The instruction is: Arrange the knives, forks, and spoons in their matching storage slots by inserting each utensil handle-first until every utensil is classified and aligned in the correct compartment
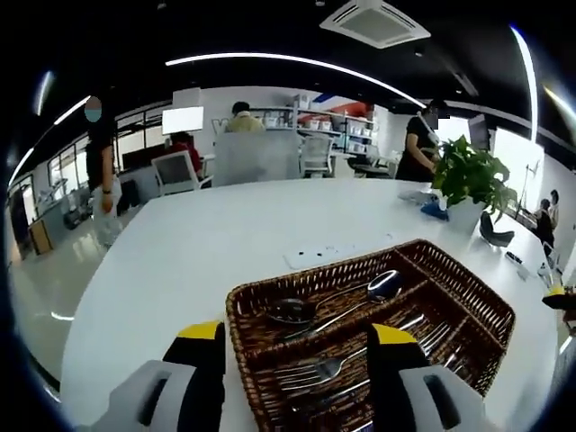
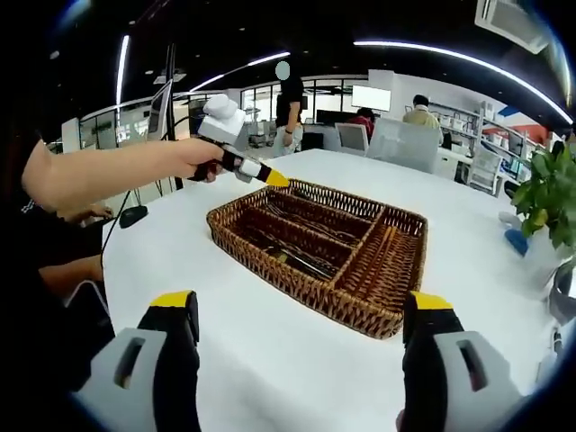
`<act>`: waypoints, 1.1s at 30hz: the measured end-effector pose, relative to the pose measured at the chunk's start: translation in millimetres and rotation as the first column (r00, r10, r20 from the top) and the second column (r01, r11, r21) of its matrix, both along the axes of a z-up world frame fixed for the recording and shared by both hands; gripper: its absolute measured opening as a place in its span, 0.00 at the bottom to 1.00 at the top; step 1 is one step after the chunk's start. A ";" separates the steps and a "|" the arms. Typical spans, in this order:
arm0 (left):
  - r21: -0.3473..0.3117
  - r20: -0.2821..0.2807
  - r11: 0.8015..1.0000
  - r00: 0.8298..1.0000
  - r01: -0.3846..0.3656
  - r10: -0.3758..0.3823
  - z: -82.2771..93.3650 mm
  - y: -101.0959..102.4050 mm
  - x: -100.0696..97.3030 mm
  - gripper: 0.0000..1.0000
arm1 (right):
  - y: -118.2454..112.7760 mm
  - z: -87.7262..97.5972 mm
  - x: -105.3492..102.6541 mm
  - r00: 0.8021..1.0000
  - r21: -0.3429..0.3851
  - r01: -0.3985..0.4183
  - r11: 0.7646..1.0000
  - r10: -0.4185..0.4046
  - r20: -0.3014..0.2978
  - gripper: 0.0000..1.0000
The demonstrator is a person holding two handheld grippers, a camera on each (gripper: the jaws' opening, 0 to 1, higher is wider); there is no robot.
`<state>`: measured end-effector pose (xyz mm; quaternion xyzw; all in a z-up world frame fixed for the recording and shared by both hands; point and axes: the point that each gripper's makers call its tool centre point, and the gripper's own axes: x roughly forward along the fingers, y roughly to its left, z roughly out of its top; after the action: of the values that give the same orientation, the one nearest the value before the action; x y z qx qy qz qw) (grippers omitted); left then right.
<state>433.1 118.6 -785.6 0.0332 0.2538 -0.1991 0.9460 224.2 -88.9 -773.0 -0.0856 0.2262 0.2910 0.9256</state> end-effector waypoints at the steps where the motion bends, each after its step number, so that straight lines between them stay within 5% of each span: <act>1: -0.001 0.006 1.000 1.000 0.002 -0.002 0.8 0.2 -4.6 0.67 | 0.7 0.2 0.7 1.000 0.005 0.001 1.000 -0.001 -0.003 0.97; 22: -0.122 0.031 0.990 0.997 0.070 -0.067 16.8 -20.2 -79.4 0.87 | 2.0 4.6 11.8 1.000 0.023 0.011 1.000 -0.011 -0.017 1.00; 33: -0.118 0.019 0.990 0.997 0.080 -0.079 15.6 -15.3 -112.8 0.94 | 3.0 8.4 18.6 1.000 0.022 0.006 1.000 -0.006 -0.016 1.00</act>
<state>320.3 103.3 -770.0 -0.0115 0.2331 -0.2511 0.9394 242.8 -86.0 -764.6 -0.0723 0.2304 0.2914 0.9256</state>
